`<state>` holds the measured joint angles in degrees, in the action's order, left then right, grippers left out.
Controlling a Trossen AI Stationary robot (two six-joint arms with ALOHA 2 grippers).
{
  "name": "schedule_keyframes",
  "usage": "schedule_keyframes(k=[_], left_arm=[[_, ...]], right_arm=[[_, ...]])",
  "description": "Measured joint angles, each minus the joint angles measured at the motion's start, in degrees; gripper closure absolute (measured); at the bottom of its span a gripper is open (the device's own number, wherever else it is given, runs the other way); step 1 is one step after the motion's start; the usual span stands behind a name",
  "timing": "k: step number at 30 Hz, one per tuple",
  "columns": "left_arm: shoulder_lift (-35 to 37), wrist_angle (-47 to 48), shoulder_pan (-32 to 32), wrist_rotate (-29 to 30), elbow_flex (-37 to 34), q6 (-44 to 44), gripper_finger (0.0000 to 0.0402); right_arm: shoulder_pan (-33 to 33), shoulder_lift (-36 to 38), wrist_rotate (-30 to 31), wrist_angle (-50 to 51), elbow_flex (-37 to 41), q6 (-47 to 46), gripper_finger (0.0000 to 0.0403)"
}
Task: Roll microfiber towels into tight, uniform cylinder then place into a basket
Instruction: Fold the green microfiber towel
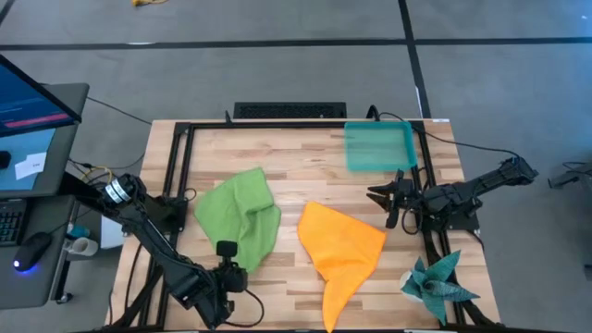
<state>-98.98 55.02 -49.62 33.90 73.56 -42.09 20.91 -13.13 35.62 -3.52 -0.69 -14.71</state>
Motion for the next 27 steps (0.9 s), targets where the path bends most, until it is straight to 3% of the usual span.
schedule_keyframes(k=[8,16,24,27], left_arm=[[0.0,0.08,0.13,-5.2,1.89,-0.64,0.04],[0.02,4.24,0.83,-4.78,2.49,-0.67,0.04],[0.05,8.43,3.52,-5.99,2.49,-0.38,0.04],[0.07,9.13,4.02,-3.75,2.49,-0.14,0.04]], right_arm=[[-0.02,0.0,-0.81,-6.56,0.0,-4.33,0.0283],[1.65,-0.23,-4.25,-11.3,0.0,-9.17,0.0283],[4.14,-7.67,-4.28,-26.49,-0.02,-5.33,0.0283],[5.01,-12.08,-4.27,-31.4,-1.08,-3.95,0.0283]])
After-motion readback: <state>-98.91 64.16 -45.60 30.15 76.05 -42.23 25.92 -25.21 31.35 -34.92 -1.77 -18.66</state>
